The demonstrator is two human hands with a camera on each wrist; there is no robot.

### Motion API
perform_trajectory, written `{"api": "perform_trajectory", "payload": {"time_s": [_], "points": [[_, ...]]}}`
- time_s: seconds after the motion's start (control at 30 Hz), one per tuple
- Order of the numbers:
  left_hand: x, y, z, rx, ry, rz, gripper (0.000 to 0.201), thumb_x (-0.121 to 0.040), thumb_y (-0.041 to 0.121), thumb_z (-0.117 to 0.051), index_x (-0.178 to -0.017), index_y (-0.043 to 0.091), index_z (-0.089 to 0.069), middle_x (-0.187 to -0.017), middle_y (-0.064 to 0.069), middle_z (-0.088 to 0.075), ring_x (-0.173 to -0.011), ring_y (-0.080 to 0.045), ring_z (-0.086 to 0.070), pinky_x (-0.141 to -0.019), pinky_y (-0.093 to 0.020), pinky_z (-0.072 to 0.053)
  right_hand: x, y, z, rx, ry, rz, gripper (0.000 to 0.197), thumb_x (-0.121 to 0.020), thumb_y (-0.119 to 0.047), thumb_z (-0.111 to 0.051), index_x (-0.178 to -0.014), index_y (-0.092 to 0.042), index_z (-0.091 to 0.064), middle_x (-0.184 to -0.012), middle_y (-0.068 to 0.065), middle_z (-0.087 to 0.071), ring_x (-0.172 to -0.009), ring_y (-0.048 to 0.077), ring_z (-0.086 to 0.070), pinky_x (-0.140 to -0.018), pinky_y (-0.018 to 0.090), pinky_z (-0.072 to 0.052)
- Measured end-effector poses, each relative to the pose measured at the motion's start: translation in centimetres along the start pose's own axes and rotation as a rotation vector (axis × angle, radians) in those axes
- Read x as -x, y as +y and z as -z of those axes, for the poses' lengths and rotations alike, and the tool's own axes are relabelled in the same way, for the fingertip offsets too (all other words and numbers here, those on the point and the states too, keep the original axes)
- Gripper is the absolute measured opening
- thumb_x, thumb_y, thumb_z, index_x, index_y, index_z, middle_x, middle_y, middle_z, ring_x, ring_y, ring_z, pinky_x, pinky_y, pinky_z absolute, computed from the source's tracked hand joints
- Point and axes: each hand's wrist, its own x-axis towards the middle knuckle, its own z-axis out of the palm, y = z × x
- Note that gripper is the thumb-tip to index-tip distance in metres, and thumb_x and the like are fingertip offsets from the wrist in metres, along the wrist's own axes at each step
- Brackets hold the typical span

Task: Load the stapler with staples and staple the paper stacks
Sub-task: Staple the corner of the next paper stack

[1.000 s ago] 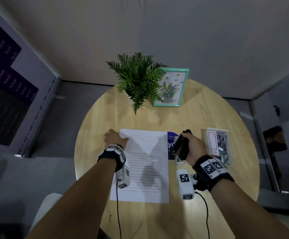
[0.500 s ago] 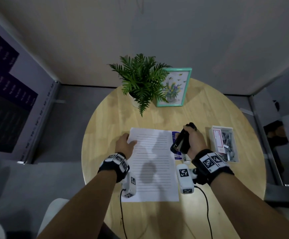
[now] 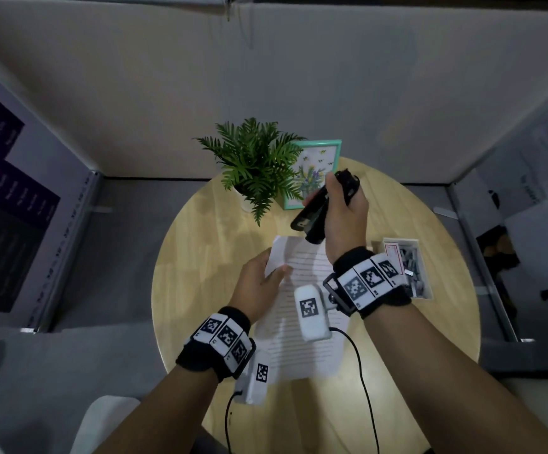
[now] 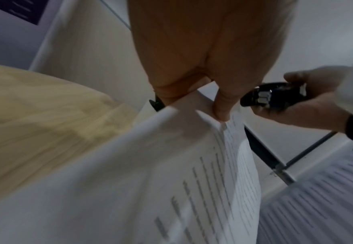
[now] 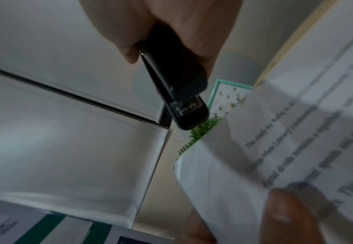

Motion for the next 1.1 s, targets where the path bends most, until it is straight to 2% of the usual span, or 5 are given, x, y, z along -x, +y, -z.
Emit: {"api": "perform_trajectory", "payload": {"time_s": [0.27,0.5,0.73,0.97,1.1], "points": [[-0.9,1.4,-1.9,0.039,-0.033,-0.006,0.017,-0.094,0.018,-0.057,-0.107,0.008,-0.062,-0.097,-0.004,-0.074,-0.080,-0.009,-0.070,-0.070,-0.018,-0.052,0.9,-0.6,-0.4,0.102,-0.085,0.057,0.020,-0.093,-0.026,-0.059,-0.086,-0.009,-0.050,-0.068,0.014,-0.056,-0.057,0.026,-0.058,-0.060,0.042,-0.053],[-0.7,1.7,-2.9,0.073,-0.042,-0.038,0.033,-0.091,0.032,-0.059,-0.114,0.008,-0.060,-0.106,-0.005,-0.073,-0.096,-0.020,-0.069,-0.087,-0.041,-0.054,0.7,-0.5,-1.0,0.232,0.007,0.071,0.030,-0.080,-0.049,-0.062,-0.073,-0.022,-0.051,-0.069,0.014,-0.058,-0.064,0.041,-0.060,-0.064,0.051,-0.055],[-0.6,1.4,-3.2,0.074,-0.060,-0.036,0.035,-0.086,0.037,-0.057,-0.105,0.009,-0.060,-0.098,-0.009,-0.072,-0.090,-0.028,-0.067,-0.086,-0.051,-0.052,0.6,-0.5,-0.9,0.221,0.049,0.074,0.033,-0.088,-0.036,-0.062,-0.066,-0.018,-0.046,-0.060,0.009,-0.050,-0.051,0.024,-0.050,-0.051,0.037,-0.049],[-0.7,1.8,-3.2,0.056,-0.117,-0.052,0.026,-0.090,0.027,-0.056,-0.112,0.014,-0.059,-0.099,-0.002,-0.070,-0.088,-0.014,-0.065,-0.082,-0.033,-0.050,0.6,-0.4,-0.7,0.213,0.050,0.064,0.033,-0.091,-0.033,-0.061,-0.071,-0.012,-0.046,-0.062,0.013,-0.046,-0.048,0.025,-0.047,-0.044,0.029,-0.044],[-0.7,2.1,-3.0,0.060,-0.143,-0.069,0.055,-0.083,0.044,-0.060,-0.122,0.006,-0.057,-0.109,-0.005,-0.071,-0.098,-0.017,-0.067,-0.089,-0.033,-0.052,0.7,-0.3,-0.6,0.212,0.052,0.050,0.034,-0.091,-0.034,-0.061,-0.071,-0.012,-0.044,-0.059,0.011,-0.043,-0.047,0.025,-0.045,-0.043,0.029,-0.043]]}}
